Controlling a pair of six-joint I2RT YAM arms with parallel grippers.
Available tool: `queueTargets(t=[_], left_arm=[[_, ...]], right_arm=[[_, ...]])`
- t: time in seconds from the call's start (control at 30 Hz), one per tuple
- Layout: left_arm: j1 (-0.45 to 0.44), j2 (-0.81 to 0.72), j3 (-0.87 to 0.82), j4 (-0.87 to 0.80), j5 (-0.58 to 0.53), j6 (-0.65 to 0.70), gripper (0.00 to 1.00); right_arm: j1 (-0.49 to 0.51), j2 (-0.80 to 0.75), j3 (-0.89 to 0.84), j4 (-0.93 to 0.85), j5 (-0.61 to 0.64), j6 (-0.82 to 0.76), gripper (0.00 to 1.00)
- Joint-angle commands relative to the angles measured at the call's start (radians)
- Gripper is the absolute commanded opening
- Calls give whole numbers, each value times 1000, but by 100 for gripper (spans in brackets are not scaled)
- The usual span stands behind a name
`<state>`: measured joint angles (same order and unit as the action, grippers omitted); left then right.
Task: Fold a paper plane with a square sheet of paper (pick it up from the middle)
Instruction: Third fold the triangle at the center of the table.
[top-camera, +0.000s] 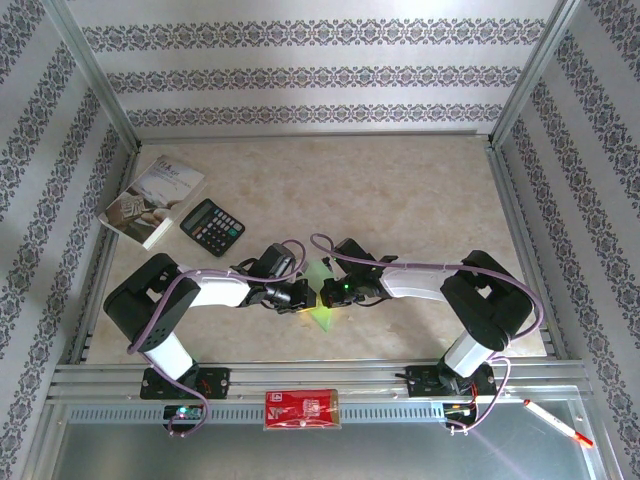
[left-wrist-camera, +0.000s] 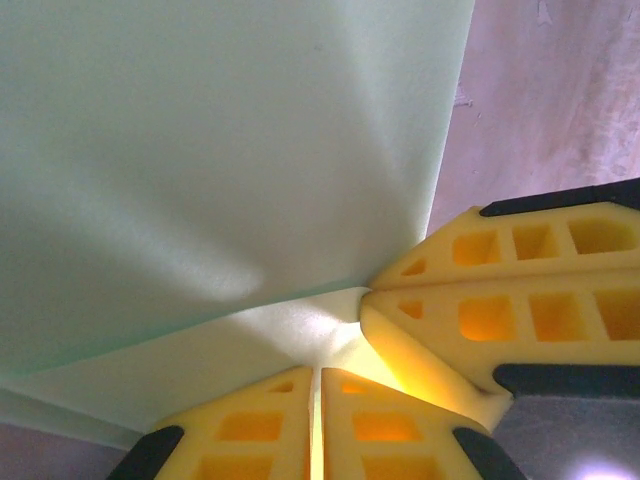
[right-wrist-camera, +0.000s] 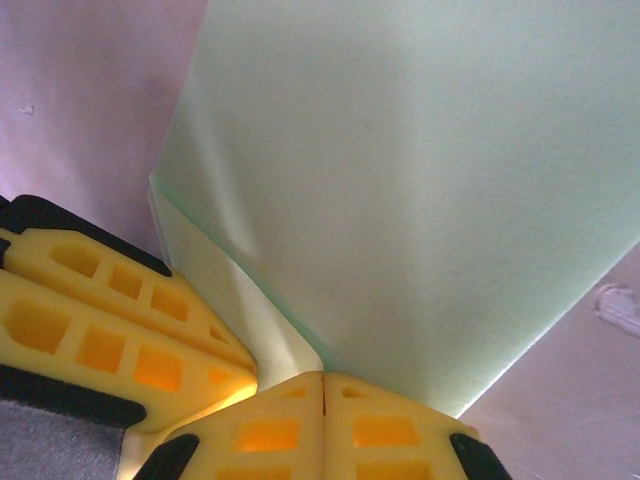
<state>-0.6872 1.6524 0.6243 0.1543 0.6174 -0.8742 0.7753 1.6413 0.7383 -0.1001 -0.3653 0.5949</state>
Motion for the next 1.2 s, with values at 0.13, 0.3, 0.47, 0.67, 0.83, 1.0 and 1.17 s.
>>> queueTargets(t=[0.13,0.3,0.47,0.67,0.83,1.0,1.17], left_arm=[[-31,-67,-15,-24,17,15,12],[-65,-68,-21,16,43,-15,12],[-80,-25,-24,40,45,-24,12],[-80,23,-39,41,37,-26,11],[-80,27,-54,38,35,-20,11],[-80,43,-58,53,42,-21,11],[-78,-19,-69,88,30,-33,13]], right_arm=[[-1,38,-43,-44,48,13,2],[-6,32,-51,-46,50,17,2],[-6,31,-53,-37,48,29,2],[-7,35,-59,-28,54,41,2],[-7,45,-56,-23,54,46,3],[-8,48,-58,-17,54,51,2],[-16,44,-53,-15,63,54,2]])
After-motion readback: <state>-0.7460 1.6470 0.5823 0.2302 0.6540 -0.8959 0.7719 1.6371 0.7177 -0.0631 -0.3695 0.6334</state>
